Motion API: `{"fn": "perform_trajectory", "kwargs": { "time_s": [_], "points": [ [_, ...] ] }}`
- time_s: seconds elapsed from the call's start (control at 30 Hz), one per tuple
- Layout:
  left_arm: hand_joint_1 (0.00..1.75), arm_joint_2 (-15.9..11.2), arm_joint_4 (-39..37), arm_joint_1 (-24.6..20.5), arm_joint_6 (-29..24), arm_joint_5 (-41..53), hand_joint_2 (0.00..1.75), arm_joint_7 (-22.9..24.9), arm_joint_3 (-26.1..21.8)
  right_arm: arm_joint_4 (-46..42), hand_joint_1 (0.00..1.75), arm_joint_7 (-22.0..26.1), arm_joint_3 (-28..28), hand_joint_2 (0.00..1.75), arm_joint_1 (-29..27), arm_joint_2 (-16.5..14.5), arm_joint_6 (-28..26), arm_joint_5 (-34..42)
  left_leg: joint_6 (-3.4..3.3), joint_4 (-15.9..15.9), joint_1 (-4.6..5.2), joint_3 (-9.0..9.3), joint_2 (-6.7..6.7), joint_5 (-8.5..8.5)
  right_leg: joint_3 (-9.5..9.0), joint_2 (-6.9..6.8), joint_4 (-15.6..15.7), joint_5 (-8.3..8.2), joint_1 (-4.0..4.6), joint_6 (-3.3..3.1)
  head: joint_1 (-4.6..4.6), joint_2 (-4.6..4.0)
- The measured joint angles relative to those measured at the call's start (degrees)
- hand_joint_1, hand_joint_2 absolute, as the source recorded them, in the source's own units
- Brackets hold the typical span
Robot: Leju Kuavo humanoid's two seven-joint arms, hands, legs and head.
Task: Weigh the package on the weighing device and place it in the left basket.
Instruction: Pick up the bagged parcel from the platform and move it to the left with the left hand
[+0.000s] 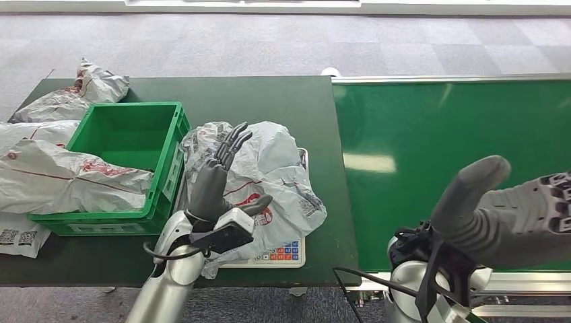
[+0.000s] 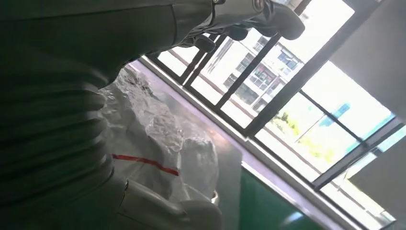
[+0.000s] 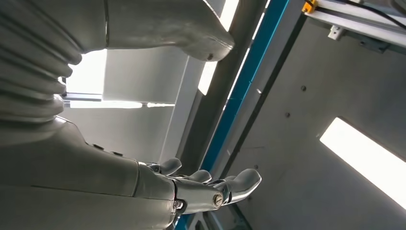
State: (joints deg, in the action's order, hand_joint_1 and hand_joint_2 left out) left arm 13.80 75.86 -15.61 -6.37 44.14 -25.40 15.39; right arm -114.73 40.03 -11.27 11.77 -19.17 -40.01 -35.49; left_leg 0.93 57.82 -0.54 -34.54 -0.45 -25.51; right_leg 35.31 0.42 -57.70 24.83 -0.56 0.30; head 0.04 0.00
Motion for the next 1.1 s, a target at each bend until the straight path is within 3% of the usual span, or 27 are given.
{"fn": "perform_trajectory", "kwargs": {
  "time_s": [0.3, 0.33, 0.4, 0.47, 0.53, 1.1],
  "points": [
    [0.00, -0.88, -23.92, -11.35, -0.80, 10.61, 1.75, 4.45, 2.90, 1.64, 0.00, -0.02, -1.10, 1.75, 0.36, 0.00, 0.08, 2.90, -0.01, 0.00, 0.00, 0.00, 0.01, 0.06, -0.01, 0.06, 0.00, -0.05, 0.00, -0.03, -0.01, 0.00],
    [0.08, -0.98, -25.85, -12.09, -0.66, 11.09, 1.75, 4.68, 3.20, 1.85, 0.00, -0.02, -1.18, 1.75, 0.40, 0.00, 0.08, 3.01, -0.01, 0.00, 0.00, -0.01, 0.00, 0.06, -0.01, 0.05, 0.00, -0.05, 0.00, -0.03, -0.01, 0.00],
    [0.54, -1.13, -29.24, -13.37, -0.11, 11.83, 1.75, 5.00, 3.61, 2.24, 0.00, -0.02, -1.34, 1.75, 0.47, 0.00, 0.08, 3.11, -0.01, 0.00, 0.00, -0.01, 0.00, 0.06, -0.01, 0.04, 0.00, -0.04, 0.00, -0.03, -0.01, 0.00],
    [1.33, -1.21, -31.96, -14.45, 0.50, 12.37, 1.75, 5.25, 3.87, 2.57, 0.00, -0.01, -1.49, 1.75, 0.53, 0.00, 0.08, 3.11, -0.01, 0.00, 0.00, -0.02, 0.00, 0.05, 0.00, 0.04, 0.00, -0.04, 0.00, -0.03, 0.00, 0.00],
    [1.75, -1.25, -34.01, -15.35, 0.98, 12.60, 1.75, 5.44, 4.18, 2.82, 0.00, -0.01, -1.55, 1.75, 0.57, 0.00, 0.08, 3.10, -0.01, 0.00, 0.00, -0.03, 0.00, 0.05, 0.00, 0.04, 0.00, -0.04, 0.00, -0.03, 0.01, 0.00],
    [1.75, -1.40, -39.32, -18.81, -0.38, 17.02, 1.75, 8.51, 5.52, 4.38, 0.00, -0.02, -2.63, 1.75, 0.89, 0.00, 0.08, 1.91, -0.01, 0.00, 0.00, -0.02, 0.00, 0.06, -0.01, 0.02, 0.00, -0.05, 0.00, -0.03, 0.01, 0.00]
  ]
}}
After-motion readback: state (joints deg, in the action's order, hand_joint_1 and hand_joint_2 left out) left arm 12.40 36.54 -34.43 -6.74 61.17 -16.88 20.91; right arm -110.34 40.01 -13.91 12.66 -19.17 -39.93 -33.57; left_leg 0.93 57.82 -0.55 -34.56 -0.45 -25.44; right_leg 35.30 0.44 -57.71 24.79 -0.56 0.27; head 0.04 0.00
